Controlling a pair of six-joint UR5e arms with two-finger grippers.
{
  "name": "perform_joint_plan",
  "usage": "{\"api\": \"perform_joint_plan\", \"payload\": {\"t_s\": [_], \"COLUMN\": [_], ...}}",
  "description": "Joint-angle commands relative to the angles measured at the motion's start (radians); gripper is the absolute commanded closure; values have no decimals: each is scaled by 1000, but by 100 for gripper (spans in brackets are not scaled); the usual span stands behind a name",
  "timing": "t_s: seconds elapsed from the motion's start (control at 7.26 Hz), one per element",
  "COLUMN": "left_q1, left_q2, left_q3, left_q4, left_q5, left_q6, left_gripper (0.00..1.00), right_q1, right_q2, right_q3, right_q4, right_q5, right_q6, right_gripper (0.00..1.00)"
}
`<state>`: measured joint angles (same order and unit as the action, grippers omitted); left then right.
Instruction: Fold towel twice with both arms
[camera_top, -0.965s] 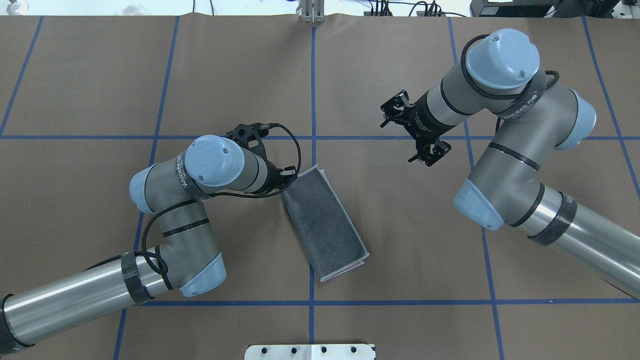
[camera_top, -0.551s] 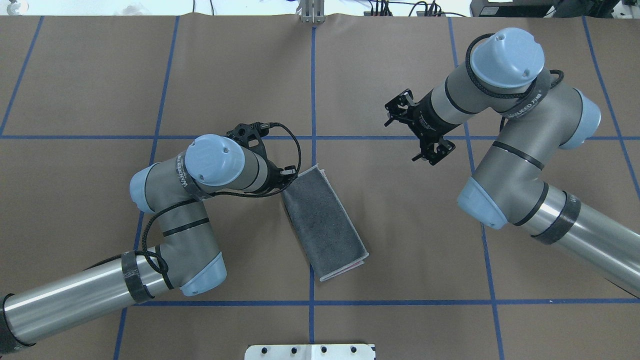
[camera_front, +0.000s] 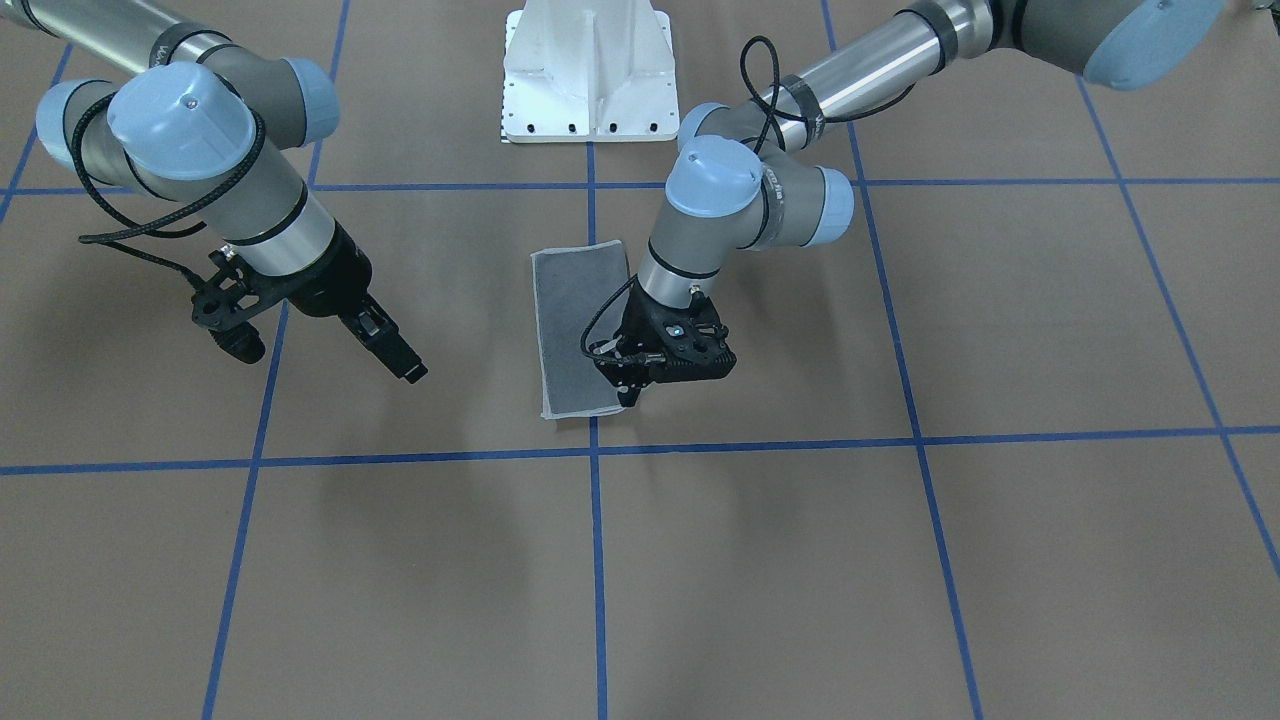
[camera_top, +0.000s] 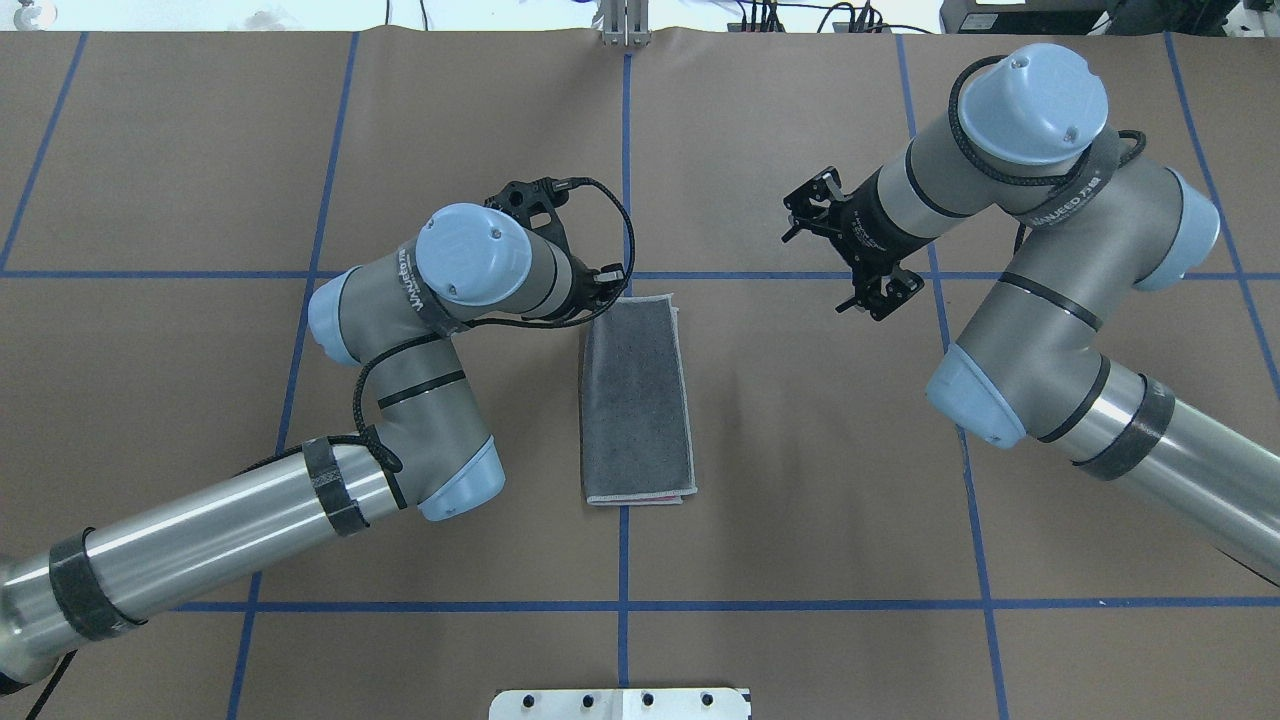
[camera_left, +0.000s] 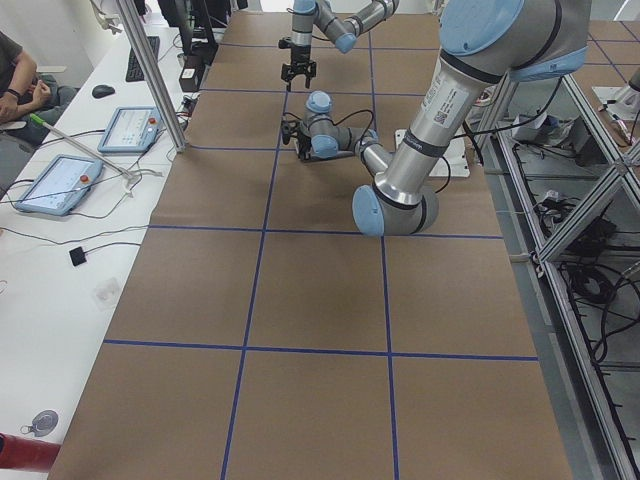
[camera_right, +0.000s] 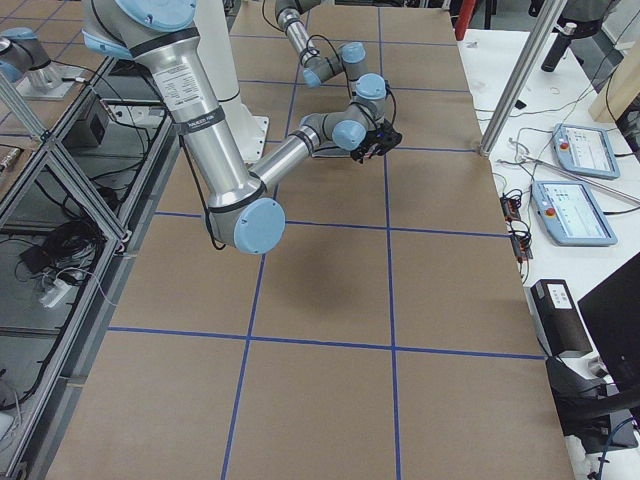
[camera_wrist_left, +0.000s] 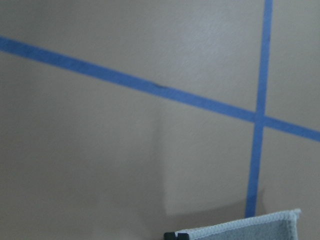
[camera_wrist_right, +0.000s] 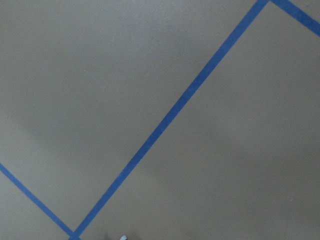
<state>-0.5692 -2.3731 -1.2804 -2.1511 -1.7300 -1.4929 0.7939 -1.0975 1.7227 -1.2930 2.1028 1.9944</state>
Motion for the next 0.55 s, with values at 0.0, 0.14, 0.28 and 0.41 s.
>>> {"api": "perform_joint_plan", "payload": {"t_s": [0.0,0.14,0.28,0.41], "left_q1": [-34,-46,-50,-49], "left_q2": [-57,-64,-57,-17], "left_q3": [99,98,66,3], "left_q4": [-52,-55,-67,-59], "left_q5": [1,0,-20,-51], "left_q6": [-1,-4,-3,-15], "left_gripper": [74,1,0,0], "right_q1": [2,1,1,1], "right_q2": [-1,-2,-1,1], "right_q3": [-2,-3,-2,-3], "right_q4": [0,0,0,0], "right_q5": [-1,-6,-9,-15], "right_q6": [0,0,0,1], "right_gripper": [0,0,0,0]}}
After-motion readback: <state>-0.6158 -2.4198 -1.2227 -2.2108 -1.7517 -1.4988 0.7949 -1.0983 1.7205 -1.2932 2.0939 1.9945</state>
